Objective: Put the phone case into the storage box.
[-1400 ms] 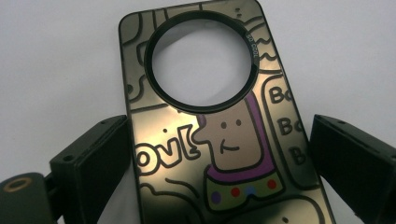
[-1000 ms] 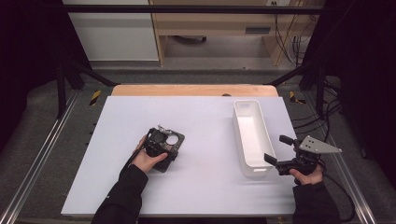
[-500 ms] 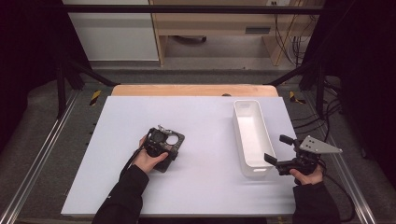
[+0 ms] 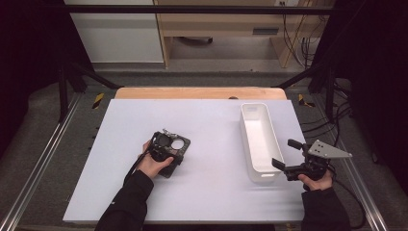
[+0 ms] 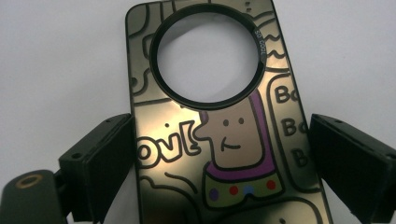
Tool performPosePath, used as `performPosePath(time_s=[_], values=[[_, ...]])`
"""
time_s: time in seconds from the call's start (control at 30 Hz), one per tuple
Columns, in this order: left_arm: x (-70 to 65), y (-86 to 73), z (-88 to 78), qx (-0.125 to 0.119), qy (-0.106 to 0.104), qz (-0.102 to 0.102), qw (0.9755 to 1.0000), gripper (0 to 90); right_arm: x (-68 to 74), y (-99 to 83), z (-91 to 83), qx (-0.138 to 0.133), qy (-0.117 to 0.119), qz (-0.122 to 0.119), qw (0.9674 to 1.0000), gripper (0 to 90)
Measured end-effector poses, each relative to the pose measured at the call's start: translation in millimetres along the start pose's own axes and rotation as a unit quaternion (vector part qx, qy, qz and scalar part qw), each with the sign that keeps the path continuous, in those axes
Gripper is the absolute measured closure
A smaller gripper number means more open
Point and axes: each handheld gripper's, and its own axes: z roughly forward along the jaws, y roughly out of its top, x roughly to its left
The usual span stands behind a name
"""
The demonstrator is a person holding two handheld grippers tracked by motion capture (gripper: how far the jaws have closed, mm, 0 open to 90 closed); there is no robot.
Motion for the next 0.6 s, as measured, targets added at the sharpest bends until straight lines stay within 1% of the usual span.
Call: performPosePath(time_s=[0.17, 0.27, 0.6], values=[[0.5, -0.5, -0.7, -0.002, 0.001, -0.001, 1.0, 8.7, -0.1, 0.1, -0.1, 0.0, 0.0, 0.0, 1.0, 0.5], [1.5, -0.8, -1.5, -0.006, -0.002, -0.006, 1.0, 9.4, -0.1, 0.1, -0.1, 0.0, 0.0, 0.0, 1.0, 0.6], [0.8, -0.9, -1.4, -0.006, 0.002, -0.004, 1.0, 10.3, 0.1, 0.2, 0.1, 0.001, 0.001, -0.001, 1.0, 0.5]])
